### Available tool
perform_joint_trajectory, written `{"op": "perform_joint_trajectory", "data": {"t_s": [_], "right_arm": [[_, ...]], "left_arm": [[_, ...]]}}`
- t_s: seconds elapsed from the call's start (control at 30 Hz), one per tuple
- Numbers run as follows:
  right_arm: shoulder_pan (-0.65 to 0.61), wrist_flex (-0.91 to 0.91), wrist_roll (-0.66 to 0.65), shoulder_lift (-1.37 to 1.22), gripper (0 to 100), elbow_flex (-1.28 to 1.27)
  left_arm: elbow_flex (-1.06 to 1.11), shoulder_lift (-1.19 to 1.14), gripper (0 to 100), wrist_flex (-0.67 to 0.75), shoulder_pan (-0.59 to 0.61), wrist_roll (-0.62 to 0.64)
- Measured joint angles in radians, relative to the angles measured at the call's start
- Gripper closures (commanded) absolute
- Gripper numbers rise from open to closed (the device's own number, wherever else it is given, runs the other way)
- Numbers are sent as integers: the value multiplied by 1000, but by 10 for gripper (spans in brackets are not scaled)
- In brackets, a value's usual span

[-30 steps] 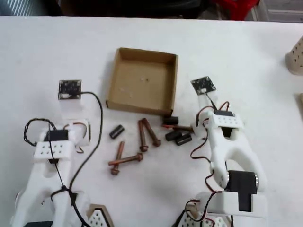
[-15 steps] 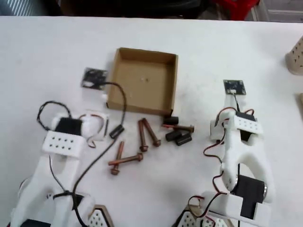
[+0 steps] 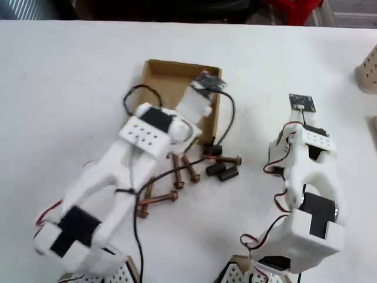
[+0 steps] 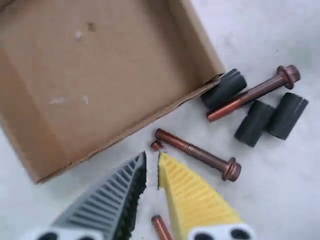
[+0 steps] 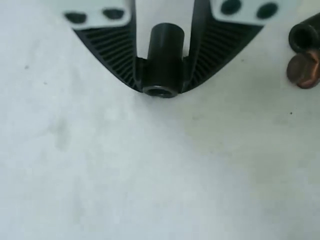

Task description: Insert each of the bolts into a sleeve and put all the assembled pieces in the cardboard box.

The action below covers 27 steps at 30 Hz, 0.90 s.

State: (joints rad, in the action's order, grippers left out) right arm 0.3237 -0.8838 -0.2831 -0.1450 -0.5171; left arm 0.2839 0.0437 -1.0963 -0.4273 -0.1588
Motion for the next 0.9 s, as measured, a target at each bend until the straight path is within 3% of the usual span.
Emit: {"op": "perform_joint_trajectory", "data": {"t_s": [0.23,0.6,0.9], "right_arm": [[140,6,26,-6,982,32],[540,32,-213,-23,982,192],[559,121,-276,-84,982,199]], "left_arm": [[-203,-241,849,20,-121,-152],[-226,-387,853,20,-239,-465],[-226,-423,854,78,-242,-535]]}}
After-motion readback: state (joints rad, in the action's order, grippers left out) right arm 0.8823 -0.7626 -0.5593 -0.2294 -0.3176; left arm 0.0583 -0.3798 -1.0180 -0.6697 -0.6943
